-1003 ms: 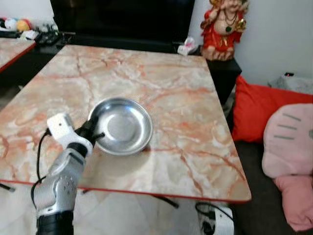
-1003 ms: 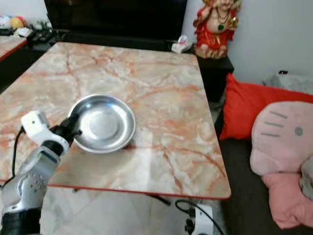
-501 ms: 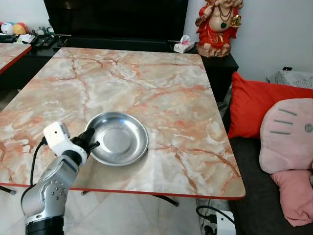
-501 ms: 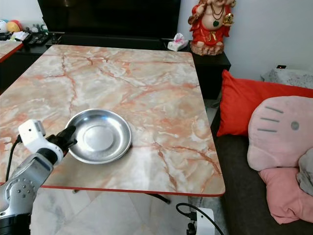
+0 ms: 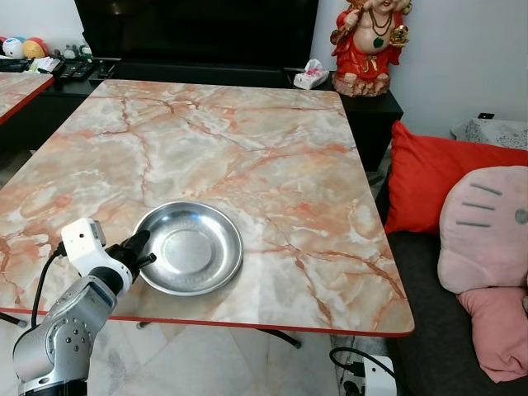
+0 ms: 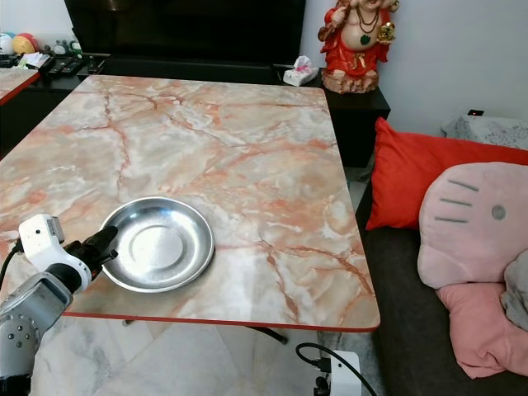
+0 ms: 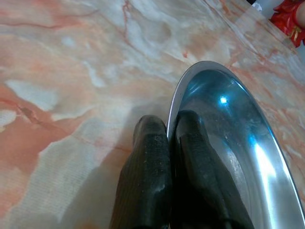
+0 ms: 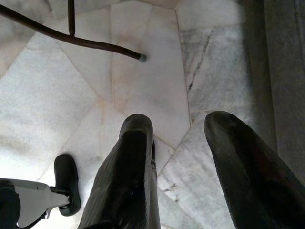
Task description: Setting the table
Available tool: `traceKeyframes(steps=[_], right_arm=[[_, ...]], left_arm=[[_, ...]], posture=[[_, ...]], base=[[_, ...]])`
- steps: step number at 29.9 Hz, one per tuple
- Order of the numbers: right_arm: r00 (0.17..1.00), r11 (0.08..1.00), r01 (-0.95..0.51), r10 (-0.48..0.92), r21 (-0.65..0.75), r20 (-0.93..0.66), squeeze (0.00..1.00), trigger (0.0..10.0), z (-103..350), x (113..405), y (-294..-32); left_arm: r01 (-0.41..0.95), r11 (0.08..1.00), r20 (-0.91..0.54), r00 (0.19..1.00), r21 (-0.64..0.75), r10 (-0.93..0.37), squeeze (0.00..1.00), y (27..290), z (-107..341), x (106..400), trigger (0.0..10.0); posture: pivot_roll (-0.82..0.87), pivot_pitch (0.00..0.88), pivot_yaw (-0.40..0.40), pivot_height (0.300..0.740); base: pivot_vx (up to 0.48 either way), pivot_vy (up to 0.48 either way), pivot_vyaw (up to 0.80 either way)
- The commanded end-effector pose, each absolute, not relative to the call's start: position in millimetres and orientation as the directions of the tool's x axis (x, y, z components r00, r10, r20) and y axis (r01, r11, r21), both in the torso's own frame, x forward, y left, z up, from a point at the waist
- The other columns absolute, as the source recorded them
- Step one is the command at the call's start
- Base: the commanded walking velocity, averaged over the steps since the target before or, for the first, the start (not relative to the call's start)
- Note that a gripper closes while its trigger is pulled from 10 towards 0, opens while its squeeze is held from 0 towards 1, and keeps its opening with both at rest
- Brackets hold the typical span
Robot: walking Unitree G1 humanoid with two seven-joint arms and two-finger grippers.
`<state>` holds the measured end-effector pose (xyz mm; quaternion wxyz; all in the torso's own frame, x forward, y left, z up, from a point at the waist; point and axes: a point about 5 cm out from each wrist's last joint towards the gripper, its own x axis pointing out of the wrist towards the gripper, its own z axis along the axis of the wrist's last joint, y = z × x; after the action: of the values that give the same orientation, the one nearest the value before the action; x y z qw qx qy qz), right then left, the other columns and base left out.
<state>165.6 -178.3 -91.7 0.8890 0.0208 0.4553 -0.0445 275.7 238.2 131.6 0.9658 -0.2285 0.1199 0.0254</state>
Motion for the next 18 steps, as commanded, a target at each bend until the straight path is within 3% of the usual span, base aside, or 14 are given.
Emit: traceKeyframes(steps=[1, 3, 7, 14, 15, 18], right_arm=[[0.568, 0.995, 0.100, -0.061, -0.004, -0.821, 0.00, 10.0, -93.0, 163.0, -179.2], [0.568, 0.995, 0.101, -0.061, -0.004, -0.821, 0.00, 10.0, -93.1, 162.7, -179.6], [0.565, 0.995, 0.097, -0.059, -0.004, -0.823, 0.00, 10.0, -93.3, 162.3, -179.7], [0.565, 0.996, 0.089, -0.051, -0.001, -0.823, 0.00, 10.0, -93.2, 163.5, -177.2], [0.567, 0.996, 0.089, -0.050, 0.001, -0.822, 0.00, 10.0, -92.9, 164.2, -176.0], [0.569, 0.996, 0.090, -0.050, 0.002, -0.821, 0.00, 10.0, -92.8, 164.7, -175.1]], left_arm=[[-0.113, 0.905, -0.270, 0.963, -0.411, -0.003, 0.10, 238.6, 126.6, 272.6, 10.0], [-0.121, 0.905, -0.278, 0.961, -0.409, 0.003, 0.34, 238.7, 124.9, 272.1, 10.0], [-0.136, 0.906, -0.282, 0.959, -0.402, 0.019, 0.40, 241.8, 123.3, 272.0, 10.0], [-0.149, 0.907, -0.282, 0.959, -0.394, 0.035, 0.40, 243.6, 122.6, 272.6, 10.0], [-0.152, 0.908, -0.283, 0.958, -0.391, 0.038, 0.48, 244.2, 122.4, 272.7, 10.0], [-0.155, 0.909, -0.282, 0.958, -0.387, 0.044, 0.55, 244.9, 122.3, 272.8, 10.0]], posture=[[0.13, 0.039, -0.042, 0.740], [0.13, 0.039, -0.043, 0.740], [0.14, 0.036, -0.045, 0.740], [0.14, 0.037, -0.046, 0.740], [0.14, 0.037, -0.047, 0.740], [0.13, 0.039, -0.047, 0.740]], base=[[0.000, 0.000, 0.00], [0.000, 0.000, 0.00], [0.000, 0.000, 0.00], [0.000, 0.000, 0.00], [0.000, 0.000, 0.00], [0.000, 0.000, 0.00]])
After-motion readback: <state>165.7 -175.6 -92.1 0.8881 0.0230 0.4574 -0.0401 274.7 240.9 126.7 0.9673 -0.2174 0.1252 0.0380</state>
